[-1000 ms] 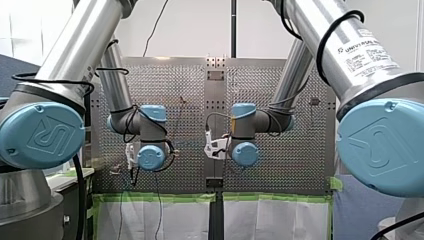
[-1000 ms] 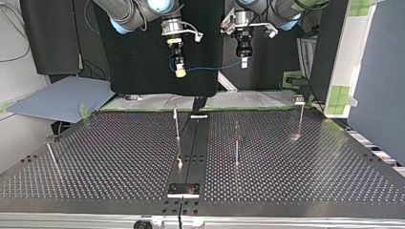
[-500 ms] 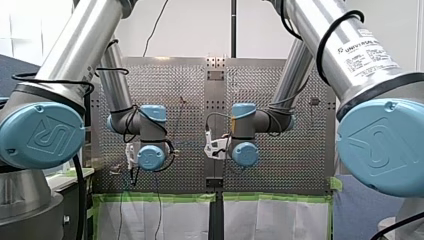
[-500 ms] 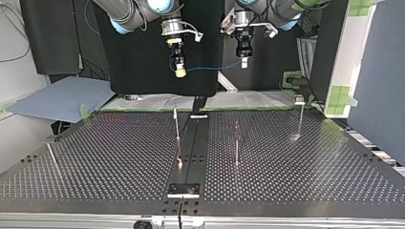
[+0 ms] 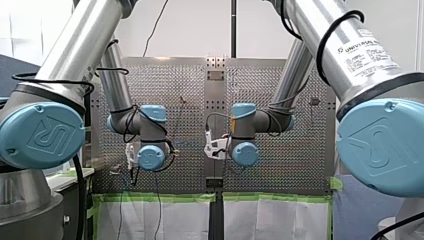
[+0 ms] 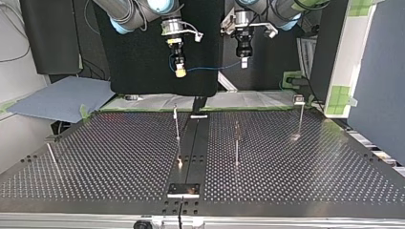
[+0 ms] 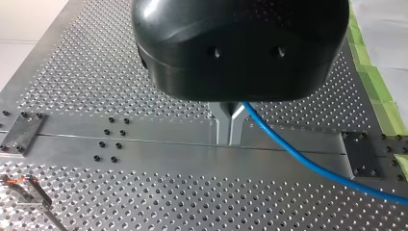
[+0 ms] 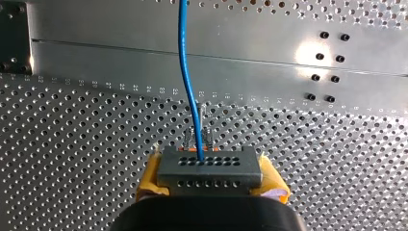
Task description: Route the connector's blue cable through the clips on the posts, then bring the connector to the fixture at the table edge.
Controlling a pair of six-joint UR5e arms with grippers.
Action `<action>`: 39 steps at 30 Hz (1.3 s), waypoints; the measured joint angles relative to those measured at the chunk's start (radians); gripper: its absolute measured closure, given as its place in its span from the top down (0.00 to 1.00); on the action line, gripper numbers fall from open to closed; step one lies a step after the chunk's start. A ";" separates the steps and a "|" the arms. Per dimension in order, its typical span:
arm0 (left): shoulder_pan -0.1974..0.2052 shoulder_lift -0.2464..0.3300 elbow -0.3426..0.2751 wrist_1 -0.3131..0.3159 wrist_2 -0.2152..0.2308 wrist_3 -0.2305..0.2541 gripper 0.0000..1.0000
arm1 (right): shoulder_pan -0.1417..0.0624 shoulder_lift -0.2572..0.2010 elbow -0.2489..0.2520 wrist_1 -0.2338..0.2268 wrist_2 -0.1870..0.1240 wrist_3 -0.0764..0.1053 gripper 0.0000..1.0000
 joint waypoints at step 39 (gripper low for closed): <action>-0.040 -0.049 -0.018 0.054 -0.013 0.049 0.00 | 0.000 0.058 -0.008 0.035 -0.009 0.001 0.00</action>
